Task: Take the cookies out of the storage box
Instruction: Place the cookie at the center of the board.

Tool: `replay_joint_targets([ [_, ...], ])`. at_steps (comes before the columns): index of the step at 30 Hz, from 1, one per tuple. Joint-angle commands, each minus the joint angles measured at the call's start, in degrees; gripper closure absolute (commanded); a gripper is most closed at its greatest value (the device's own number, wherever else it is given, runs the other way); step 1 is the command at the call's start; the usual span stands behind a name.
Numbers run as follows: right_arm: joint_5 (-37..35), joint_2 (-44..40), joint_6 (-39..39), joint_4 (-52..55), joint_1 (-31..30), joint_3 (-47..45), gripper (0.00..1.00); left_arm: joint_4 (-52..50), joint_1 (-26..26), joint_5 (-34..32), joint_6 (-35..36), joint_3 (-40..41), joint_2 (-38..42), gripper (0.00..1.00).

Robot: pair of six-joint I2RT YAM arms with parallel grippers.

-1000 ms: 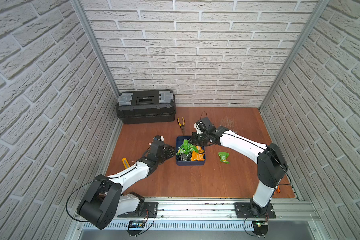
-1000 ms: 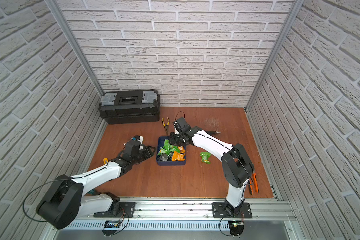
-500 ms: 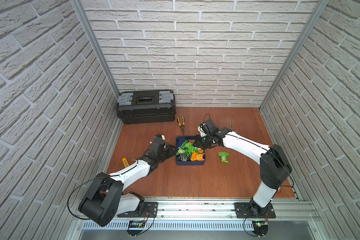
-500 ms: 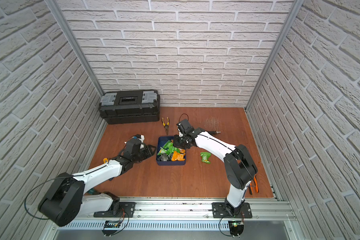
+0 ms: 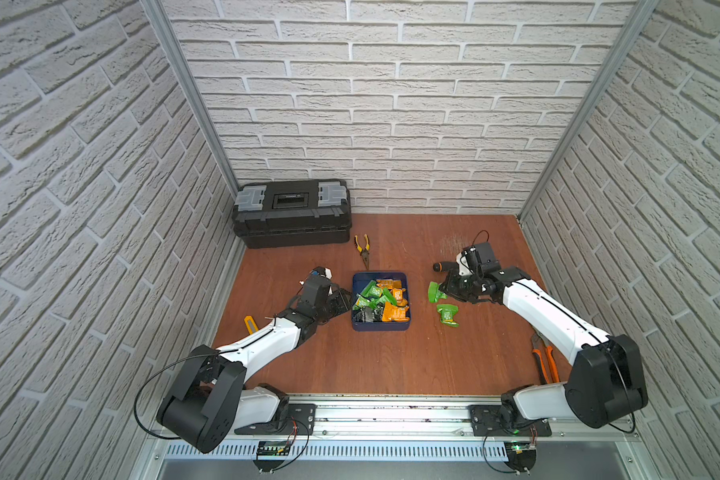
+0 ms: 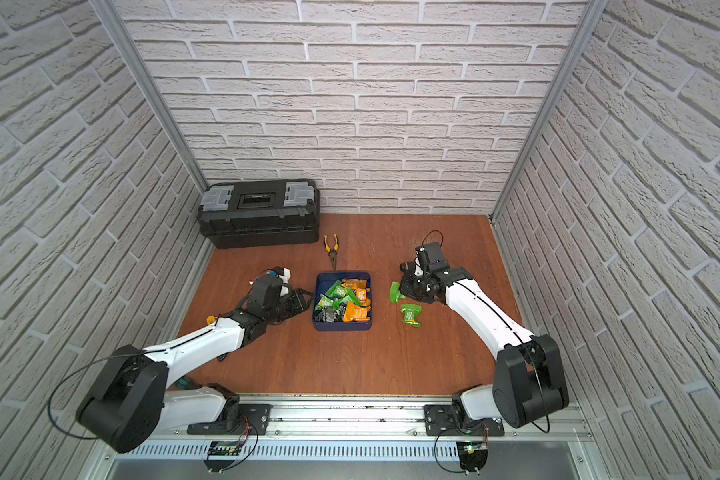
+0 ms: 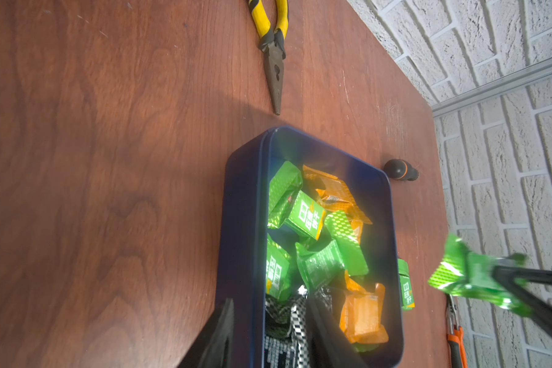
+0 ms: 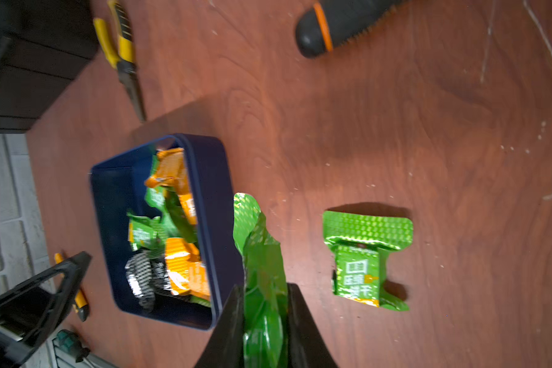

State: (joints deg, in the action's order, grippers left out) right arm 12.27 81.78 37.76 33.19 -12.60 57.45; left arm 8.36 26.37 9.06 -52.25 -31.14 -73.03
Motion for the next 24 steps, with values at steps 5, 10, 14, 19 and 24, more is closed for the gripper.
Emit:
replay_joint_targets([
  [5,9.3,10.0,-2.9,-7.7,1.1,1.1,0.93,0.4,-0.3,0.5,1.1,-1.0,-0.1,0.56],
  [10,12.1,14.1,-2.9,-10.4,0.9,0.2,0.93,0.7,-0.3,0.5,1.2,-1.2,-0.4,0.56],
  [14,10.1,15.3,-4.3,-8.3,0.9,0.5,0.84,-0.2,-0.3,0.7,1.8,-1.9,-1.0,0.56],
  [19,2.0,13.5,-7.4,-3.0,0.9,1.3,0.52,-2.4,-0.3,1.0,2.8,-3.0,-1.4,0.52],
  [24,-0.2,10.8,-8.4,-0.9,0.5,2.2,0.41,-4.9,-0.2,0.6,4.0,-4.5,-1.2,0.46],
])
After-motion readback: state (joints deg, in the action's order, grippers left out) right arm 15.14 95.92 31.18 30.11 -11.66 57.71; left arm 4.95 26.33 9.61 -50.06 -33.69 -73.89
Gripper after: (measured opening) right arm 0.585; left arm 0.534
